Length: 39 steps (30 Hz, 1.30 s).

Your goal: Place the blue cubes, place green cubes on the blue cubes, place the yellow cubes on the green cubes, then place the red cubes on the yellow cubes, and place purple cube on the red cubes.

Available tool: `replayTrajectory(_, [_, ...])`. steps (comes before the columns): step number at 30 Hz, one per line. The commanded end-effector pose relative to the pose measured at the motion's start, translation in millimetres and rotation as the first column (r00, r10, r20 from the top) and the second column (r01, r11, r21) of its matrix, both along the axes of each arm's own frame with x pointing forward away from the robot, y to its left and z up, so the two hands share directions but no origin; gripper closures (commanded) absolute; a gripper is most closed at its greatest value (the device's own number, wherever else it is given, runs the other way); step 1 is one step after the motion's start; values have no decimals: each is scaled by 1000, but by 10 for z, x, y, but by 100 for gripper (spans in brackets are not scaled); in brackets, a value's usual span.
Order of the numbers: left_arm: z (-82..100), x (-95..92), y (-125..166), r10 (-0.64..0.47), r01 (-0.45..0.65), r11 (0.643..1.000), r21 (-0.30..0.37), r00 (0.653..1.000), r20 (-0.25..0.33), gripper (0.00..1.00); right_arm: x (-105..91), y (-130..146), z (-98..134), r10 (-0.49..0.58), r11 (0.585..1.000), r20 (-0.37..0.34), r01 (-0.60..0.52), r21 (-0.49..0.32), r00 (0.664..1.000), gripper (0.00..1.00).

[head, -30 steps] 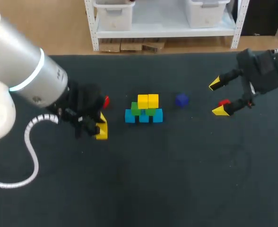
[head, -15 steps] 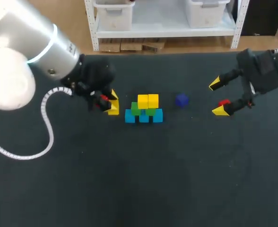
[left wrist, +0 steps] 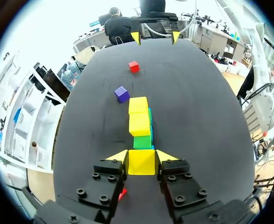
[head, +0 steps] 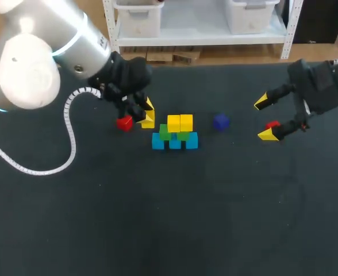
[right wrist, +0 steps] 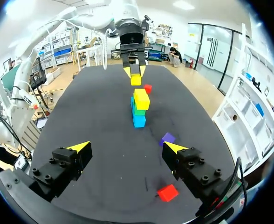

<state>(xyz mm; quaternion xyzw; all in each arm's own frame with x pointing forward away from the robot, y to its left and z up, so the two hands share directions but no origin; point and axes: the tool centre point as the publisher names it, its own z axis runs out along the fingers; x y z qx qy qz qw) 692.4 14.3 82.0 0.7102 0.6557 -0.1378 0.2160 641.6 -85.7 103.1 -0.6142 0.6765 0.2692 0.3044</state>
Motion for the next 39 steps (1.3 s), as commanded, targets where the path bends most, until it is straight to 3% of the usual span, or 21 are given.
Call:
replayTrajectory(1, [-36,68,-79,-18,18,1000,0,1000,-17,100,8,2,-8,1,1000,0,-1,3,1000,0])
replayTrajectory(39, [-165,96,-240,-19,18,1000,-19,999,-32,100,8,2,-8,1,1000,0,-1,3,1000,0])
